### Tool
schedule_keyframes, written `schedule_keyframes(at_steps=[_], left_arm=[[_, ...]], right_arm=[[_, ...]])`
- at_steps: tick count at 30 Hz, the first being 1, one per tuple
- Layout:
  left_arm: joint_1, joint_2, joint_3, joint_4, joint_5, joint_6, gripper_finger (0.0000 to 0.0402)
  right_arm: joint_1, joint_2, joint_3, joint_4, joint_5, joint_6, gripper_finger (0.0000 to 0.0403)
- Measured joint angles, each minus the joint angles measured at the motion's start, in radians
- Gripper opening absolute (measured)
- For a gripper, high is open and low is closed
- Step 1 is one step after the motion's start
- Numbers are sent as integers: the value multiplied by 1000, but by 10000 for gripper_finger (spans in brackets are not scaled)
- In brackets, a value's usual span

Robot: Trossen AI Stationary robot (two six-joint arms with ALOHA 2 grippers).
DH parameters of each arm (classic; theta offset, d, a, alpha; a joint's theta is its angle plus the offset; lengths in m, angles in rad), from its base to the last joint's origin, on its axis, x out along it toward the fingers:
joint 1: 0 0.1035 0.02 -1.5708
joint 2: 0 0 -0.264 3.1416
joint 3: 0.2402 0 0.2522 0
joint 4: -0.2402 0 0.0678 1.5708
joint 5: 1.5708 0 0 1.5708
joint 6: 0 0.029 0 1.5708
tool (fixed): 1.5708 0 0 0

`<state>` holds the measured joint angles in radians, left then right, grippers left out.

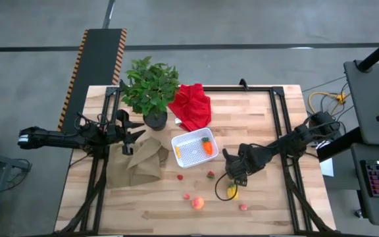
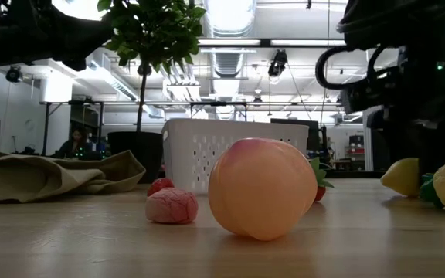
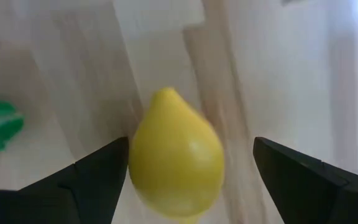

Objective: Pick and placing Produce into tupperware
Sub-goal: Put the yellow lemon into the bin

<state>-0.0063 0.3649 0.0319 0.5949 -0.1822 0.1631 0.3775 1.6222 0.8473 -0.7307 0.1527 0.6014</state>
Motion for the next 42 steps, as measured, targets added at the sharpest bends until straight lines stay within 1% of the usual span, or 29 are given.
schedule_keyframes(at_steps=[3,12,14,17,23,25,38,42], left_arm=[[0,0,0,0,0,0,105],[0,0,0,-1,0,9,105],[0,0,0,-1,0,9,105],[0,1,0,-1,1,21,105],[0,1,0,-2,1,27,105],[0,1,0,-2,1,27,105],[0,1,0,-3,2,27,105],[0,1,0,-3,2,27,105]], right_arm=[[-8,-2,-17,29,-29,-1,328],[-11,-1,-14,36,-29,-4,325],[-11,-1,-14,39,-30,-1,319],[-11,0,-13,43,-36,11,294],[-11,1,-12,50,-36,27,212],[-11,1,-12,48,-32,31,193],[-11,0,-10,38,-19,87,196],[-12,-24,1,32,-10,88,194]])
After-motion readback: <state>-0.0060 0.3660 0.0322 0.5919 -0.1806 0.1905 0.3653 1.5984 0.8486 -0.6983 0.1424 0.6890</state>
